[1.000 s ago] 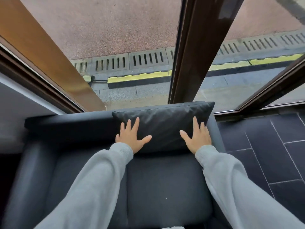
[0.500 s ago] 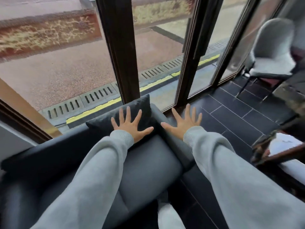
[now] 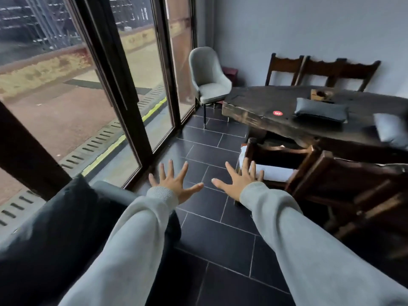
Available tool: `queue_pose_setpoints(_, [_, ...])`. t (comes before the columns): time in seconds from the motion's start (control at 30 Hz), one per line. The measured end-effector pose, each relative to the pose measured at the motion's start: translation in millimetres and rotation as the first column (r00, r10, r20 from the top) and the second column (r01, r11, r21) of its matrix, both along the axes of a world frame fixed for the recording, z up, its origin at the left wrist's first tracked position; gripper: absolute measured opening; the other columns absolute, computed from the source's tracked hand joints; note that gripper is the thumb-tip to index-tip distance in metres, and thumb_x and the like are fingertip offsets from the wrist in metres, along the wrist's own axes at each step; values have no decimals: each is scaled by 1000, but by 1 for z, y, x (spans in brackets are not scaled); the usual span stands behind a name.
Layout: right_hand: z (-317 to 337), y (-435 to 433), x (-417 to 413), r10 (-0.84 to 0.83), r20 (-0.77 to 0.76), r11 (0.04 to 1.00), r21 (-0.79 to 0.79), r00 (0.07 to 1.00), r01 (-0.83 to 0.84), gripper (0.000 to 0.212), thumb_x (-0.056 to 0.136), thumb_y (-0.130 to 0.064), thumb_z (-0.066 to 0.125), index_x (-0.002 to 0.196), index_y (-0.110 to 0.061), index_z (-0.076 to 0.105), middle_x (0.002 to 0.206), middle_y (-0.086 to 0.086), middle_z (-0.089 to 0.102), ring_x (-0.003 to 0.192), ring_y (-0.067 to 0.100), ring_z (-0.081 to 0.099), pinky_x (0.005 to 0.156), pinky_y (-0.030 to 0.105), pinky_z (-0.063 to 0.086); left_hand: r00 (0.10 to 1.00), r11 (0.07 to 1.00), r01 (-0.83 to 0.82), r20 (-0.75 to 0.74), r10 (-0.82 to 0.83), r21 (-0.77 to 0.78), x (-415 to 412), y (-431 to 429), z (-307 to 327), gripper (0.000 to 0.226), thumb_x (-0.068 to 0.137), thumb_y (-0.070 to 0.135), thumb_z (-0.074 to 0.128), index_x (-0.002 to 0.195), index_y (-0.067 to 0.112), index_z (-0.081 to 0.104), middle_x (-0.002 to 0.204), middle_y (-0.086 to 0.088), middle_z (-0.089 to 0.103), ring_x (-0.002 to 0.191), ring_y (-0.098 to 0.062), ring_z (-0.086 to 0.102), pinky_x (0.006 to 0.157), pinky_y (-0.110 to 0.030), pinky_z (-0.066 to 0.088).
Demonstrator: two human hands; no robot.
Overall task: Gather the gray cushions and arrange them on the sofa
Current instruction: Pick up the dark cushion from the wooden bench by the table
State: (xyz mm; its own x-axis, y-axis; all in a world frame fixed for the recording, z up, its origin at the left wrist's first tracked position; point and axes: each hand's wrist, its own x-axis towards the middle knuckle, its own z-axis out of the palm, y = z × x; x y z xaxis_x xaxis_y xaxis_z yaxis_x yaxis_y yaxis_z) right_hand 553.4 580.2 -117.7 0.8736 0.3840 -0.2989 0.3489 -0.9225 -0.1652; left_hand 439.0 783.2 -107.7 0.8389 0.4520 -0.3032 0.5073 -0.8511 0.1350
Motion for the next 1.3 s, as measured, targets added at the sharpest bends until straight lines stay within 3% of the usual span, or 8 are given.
queue_pose_setpoints(0.3, [3, -282, 113, -323, -23, 946, -42, 946, 322, 102, 71, -99, 16, 160, -52, 1, 173, 13, -13, 157, 38, -15, 121, 62, -12, 951, 952, 305, 45, -305, 17, 178, -242, -7, 107, 67, 100, 25, 155, 53, -13, 167, -2, -28, 152, -32, -29, 118, -68, -8])
queue_pose_setpoints(0.4, [2, -362, 142, -406, -37, 912, -78, 913, 402, 100, 76, -97, 18, 161, -50, -2, 172, 15, -15, 157, 38, -17, 122, 61, -13, 940, 941, 338, 48, -337, -11, 227, -315, -19, 105, 70, 97, 31, 156, 52, -10, 169, -2, -25, 153, -32, -26, 119, -67, -8])
queue_pose_setpoints(0.63, [-11, -467, 186, -510, -81, 859, -98, 856, 503, 97, 80, -94, 17, 162, -47, -3, 172, 16, -15, 157, 37, -18, 122, 60, -12, 894, 894, 447, 26, -447, -8, 314, -416, -29, 110, 63, 100, 24, 156, 51, -9, 169, -4, -22, 154, -32, -22, 118, -68, -4])
queue_pose_setpoints(0.93, [-55, -544, 276, -630, -169, 776, -139, 758, 615, 94, 83, -91, 21, 162, -47, -7, 171, 14, -19, 157, 35, -21, 122, 60, -14, 829, 829, 558, -25, -559, -31, 466, -501, -65, 103, 72, 96, 30, 157, 50, -7, 170, -4, -20, 154, -31, -21, 118, -65, -8])
queue_pose_setpoints(1.2, [-63, -596, 440, -706, -208, 709, -215, 677, 672, 93, 85, -90, 23, 163, -46, -2, 173, 15, -12, 158, 35, -15, 123, 59, -10, 855, 874, 461, -188, -484, -153, 627, -514, -117, 102, 75, 96, 22, 160, 44, -2, 172, -3, -9, 157, -30, -10, 120, -64, 5])
queue_pose_setpoints(1.3, [-70, -605, 491, -710, -221, 705, -218, 669, 675, 92, 85, -89, 24, 163, -45, 4, 173, 15, -4, 159, 35, -5, 124, 57, -5, 857, 887, 428, -233, -459, -175, 670, -509, -133, 92, 81, 90, 24, 159, 43, 13, 171, -3, 5, 156, -33, 5, 120, -63, 6])
